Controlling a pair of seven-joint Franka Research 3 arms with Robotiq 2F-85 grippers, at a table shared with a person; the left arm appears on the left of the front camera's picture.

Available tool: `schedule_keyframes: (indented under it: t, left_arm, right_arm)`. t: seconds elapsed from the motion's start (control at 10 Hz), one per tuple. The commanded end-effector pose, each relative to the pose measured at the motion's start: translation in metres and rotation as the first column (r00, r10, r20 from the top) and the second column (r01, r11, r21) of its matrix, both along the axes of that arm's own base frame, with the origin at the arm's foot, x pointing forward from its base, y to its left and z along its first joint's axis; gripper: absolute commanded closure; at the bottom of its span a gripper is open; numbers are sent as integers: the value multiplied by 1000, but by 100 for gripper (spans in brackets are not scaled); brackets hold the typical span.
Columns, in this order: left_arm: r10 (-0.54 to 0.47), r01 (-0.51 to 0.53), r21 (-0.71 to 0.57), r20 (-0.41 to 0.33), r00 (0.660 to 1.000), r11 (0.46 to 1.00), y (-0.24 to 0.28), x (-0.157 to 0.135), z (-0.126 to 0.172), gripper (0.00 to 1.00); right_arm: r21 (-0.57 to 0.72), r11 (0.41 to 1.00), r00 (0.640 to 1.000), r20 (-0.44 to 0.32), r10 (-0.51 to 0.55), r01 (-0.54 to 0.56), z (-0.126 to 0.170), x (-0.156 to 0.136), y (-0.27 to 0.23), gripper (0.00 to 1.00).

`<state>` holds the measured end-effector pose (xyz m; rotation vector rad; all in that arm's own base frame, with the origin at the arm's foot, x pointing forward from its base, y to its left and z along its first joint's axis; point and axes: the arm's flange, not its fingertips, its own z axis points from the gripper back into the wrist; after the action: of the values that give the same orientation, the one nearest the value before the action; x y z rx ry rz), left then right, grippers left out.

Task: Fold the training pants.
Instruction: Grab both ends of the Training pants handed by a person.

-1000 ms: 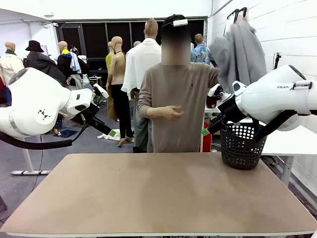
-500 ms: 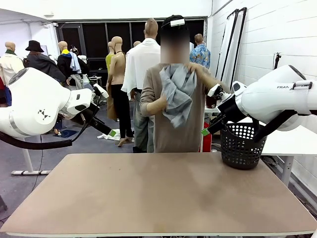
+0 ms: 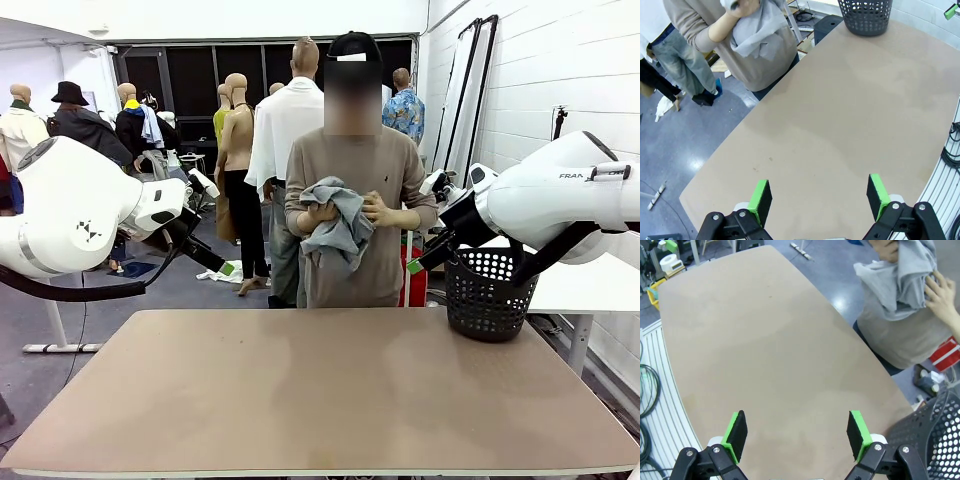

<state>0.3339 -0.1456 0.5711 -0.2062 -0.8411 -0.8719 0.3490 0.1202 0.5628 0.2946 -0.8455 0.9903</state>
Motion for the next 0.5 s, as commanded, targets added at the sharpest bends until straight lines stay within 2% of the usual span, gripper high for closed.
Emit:
schedule_keyframes:
  t: [0.0, 0.4]
  left_arm:
    - [-6, 6, -7, -8, 1000, 1000, 1, 0, 0, 0]
    - [-6, 6, -7, -8, 1000, 1000, 1, 0, 0, 0]
  right_arm:
    - [1, 1000, 1000, -7, 6, -6, -1, 0, 0, 0]
    - [1, 1000, 1000, -7, 6, -6, -1, 0, 0, 0]
